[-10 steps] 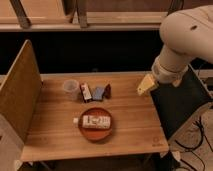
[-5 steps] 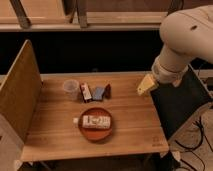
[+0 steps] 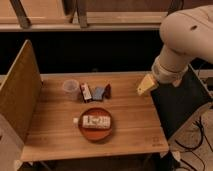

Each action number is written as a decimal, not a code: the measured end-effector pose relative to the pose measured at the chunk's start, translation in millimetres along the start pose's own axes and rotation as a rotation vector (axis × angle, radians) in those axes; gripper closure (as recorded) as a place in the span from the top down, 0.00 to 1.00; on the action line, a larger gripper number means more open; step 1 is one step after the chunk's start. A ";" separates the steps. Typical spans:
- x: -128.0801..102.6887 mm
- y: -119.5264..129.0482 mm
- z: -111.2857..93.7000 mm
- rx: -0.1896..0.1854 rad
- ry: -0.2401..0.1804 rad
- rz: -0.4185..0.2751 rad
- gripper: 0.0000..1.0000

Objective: Place the white sponge in the ceramic cup

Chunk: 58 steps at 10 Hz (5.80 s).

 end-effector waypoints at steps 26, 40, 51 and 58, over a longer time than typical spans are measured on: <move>133.7 -14.5 93.8 0.010 0.265 -0.299 0.80; 189.8 -51.1 208.6 0.088 0.208 -0.395 0.80; 242.7 -97.4 235.8 0.135 0.287 -0.387 0.80; 265.1 -164.1 291.0 0.235 0.343 -0.452 0.80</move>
